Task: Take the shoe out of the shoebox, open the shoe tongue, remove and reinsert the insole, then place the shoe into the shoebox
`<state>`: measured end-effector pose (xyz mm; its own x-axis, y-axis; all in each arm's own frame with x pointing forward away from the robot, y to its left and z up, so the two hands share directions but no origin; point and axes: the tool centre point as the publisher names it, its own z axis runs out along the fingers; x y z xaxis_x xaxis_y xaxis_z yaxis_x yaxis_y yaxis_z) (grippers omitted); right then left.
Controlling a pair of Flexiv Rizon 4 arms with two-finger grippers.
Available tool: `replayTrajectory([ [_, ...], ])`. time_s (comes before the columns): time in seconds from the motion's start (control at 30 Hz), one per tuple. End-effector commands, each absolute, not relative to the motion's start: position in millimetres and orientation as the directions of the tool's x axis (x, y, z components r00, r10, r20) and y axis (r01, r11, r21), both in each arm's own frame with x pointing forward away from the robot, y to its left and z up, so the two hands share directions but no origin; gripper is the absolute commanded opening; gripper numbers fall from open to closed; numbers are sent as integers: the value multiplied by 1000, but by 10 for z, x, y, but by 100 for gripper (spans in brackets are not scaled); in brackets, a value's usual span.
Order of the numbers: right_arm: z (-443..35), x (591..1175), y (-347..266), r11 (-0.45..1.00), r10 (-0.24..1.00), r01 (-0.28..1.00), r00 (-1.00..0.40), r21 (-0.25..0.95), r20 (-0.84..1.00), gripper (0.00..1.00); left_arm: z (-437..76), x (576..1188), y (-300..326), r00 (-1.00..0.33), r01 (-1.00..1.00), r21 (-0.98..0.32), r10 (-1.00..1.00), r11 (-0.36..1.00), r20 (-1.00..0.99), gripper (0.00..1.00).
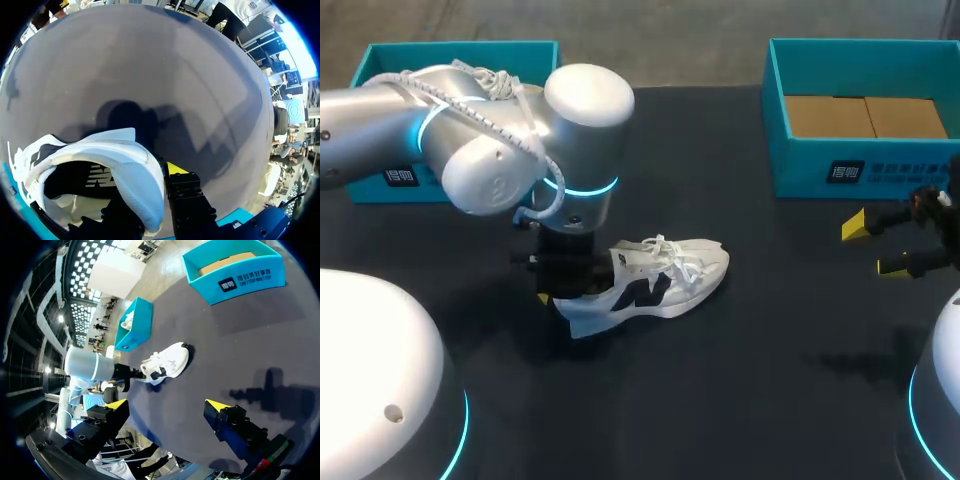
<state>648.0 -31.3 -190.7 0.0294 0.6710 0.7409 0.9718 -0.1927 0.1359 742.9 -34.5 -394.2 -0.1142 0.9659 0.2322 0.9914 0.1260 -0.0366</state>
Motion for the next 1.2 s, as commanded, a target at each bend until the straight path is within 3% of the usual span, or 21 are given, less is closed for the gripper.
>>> replayTrajectory([
  [0.03,-1881,6363,-324,-316,673,916,32,248,739,100,-4008,7450,-369,-116,991,-45,967,129,228,0],
  [0.13,-1881,6363,-324,-316,673,916,32,248,739,100,-4013,7454,-376,-118,990,-51,967,133,226,39],
  [0.2,-1881,6363,-324,-316,673,916,32,248,739,100,-4004,7443,-389,-116,990,-55,968,131,224,100],
  [0.53,-1881,6363,-324,-316,673,916,32,248,739,100,-3683,7333,-411,-174,982,-66,981,180,80,100],
  [1.0,-1881,6363,-324,-316,673,916,32,248,739,100,-3206,7255,-164,-486,874,-123,846,470,-220,100],
  [1.2,-1881,6363,-324,-316,673,916,32,248,739,100,-3132,7241,-102,-517,855,-136,812,500,-269,100],
])
